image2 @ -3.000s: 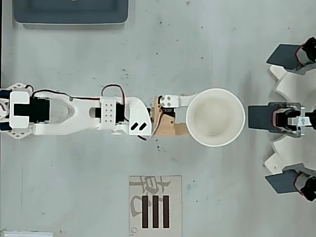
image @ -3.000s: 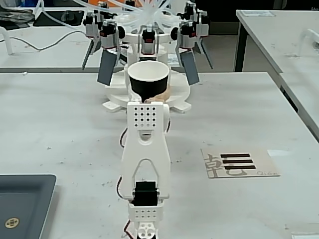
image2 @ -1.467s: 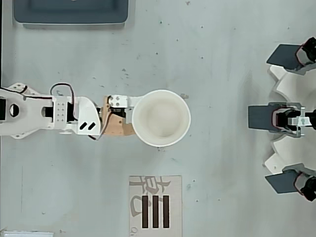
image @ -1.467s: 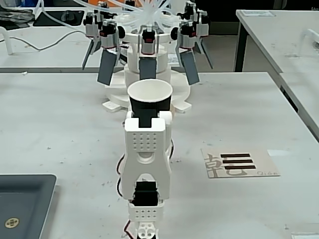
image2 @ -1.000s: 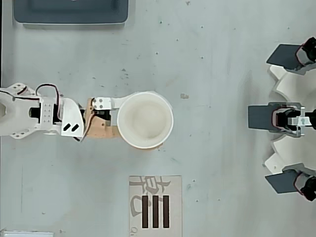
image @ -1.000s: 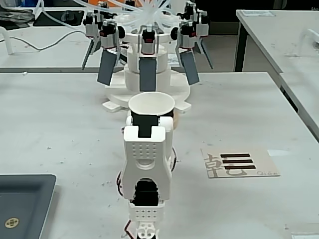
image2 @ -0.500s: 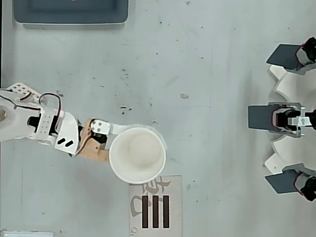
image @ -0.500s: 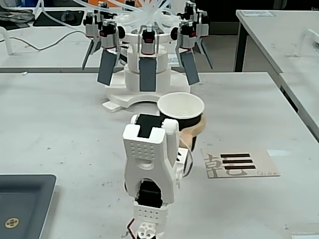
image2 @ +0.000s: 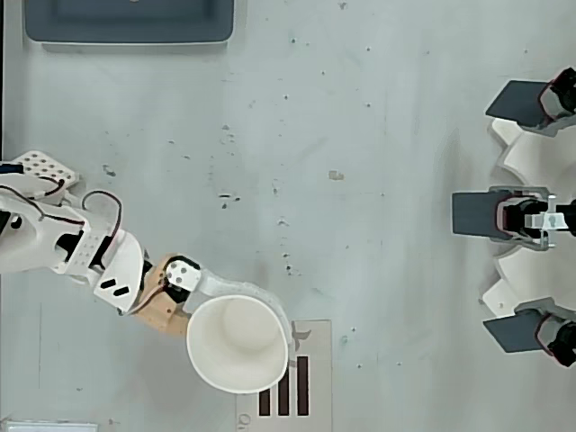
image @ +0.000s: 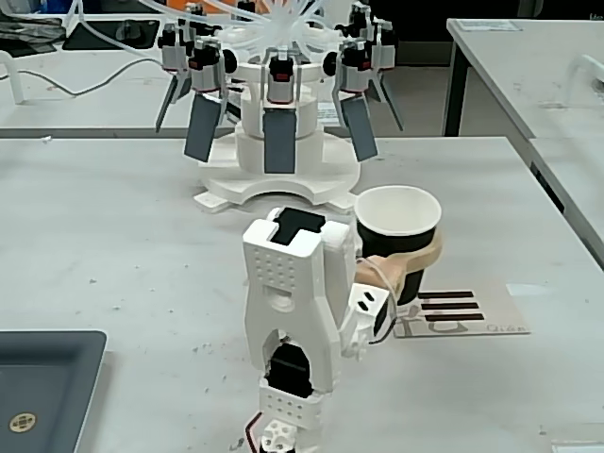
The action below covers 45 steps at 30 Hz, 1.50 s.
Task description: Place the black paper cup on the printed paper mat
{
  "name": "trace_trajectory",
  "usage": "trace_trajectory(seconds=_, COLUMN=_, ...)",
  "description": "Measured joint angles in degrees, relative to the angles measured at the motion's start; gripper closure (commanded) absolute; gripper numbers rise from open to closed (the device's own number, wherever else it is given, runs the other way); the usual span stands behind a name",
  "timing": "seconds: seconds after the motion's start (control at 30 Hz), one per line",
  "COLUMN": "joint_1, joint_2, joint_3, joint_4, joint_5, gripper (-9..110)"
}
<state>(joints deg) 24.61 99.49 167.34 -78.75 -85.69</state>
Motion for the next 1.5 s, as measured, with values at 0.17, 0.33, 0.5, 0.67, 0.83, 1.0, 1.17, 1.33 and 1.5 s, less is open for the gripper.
trace_trajectory(seconds=0.17, joint_1=2.6, joint_2=-3.6, joint_3=-4.4, joint_4=0.0, joint_5=0.0, gripper=96)
trace_trajectory(seconds=0.33, joint_1=5.3, joint_2=-9.1, joint_3=-10.3, joint_4=0.0, joint_5=0.0, gripper=96)
trace_trajectory(seconds=0.5, joint_1=6.7, joint_2=-14.6, joint_3=-16.0, joint_4=0.0, joint_5=0.1, gripper=96)
trace_trajectory(seconds=0.67, joint_1=6.8, joint_2=-19.4, joint_3=-20.9, joint_4=0.0, joint_5=0.1, gripper=96)
trace_trajectory(seconds=0.83, joint_1=6.9, joint_2=-24.5, joint_3=-26.7, joint_4=0.0, joint_5=0.1, gripper=97)
trace_trajectory(seconds=1.0, joint_1=7.9, joint_2=-28.8, joint_3=-30.7, joint_4=0.0, joint_5=0.1, gripper=97)
trace_trajectory(seconds=1.17, joint_1=8.4, joint_2=-33.0, joint_3=-32.9, joint_4=-1.0, joint_5=0.9, gripper=97)
trace_trajectory(seconds=1.33, joint_1=8.7, joint_2=-36.1, joint_3=-34.4, joint_4=-2.3, joint_5=1.2, gripper=97)
trace_trajectory(seconds=1.5, joint_1=8.8, joint_2=-39.3, joint_3=-36.7, joint_4=-3.3, joint_5=1.8, gripper=97)
